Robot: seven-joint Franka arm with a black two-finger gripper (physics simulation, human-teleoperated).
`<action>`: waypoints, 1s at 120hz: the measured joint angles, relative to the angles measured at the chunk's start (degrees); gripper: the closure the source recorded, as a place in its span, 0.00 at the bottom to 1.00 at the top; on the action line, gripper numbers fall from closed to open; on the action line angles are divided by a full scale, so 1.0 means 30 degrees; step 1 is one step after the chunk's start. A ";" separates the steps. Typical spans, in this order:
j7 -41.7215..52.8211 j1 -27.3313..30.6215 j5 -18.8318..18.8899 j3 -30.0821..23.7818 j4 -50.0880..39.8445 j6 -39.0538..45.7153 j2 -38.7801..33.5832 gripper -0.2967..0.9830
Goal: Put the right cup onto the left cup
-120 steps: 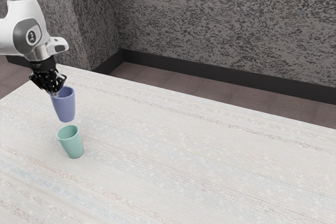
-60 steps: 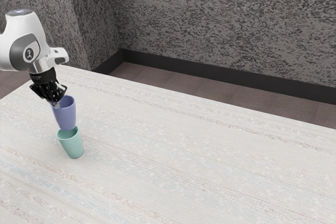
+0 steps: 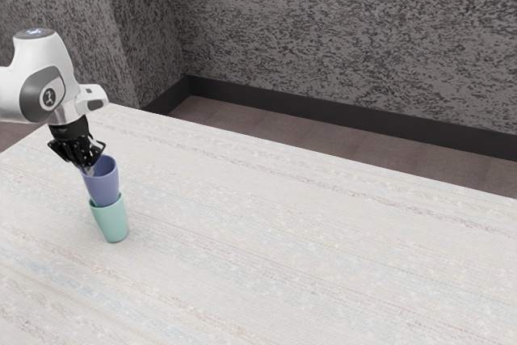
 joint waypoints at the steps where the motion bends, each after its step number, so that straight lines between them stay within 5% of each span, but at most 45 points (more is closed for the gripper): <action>1: -0.0008 -0.0003 0.0001 0.0000 -0.0001 -0.0003 -0.0006 0.85; 9: -0.0061 -0.0030 0.0003 0.0000 -0.0003 -0.0033 -0.0052 0.84; 32: -0.0029 -0.0140 -0.0156 0.0023 -0.0091 -0.0119 -0.0074 0.51; 52: 0.0003 -0.0215 -0.0189 0.0016 0.0037 -0.0158 -0.0073 0.36; 101: -0.0519 0.2509 -0.0506 -0.3903 0.5989 -0.5025 0.0050 0.25; 120: -0.0750 0.1817 -0.0877 -0.4704 0.7766 -0.7260 0.0086 0.24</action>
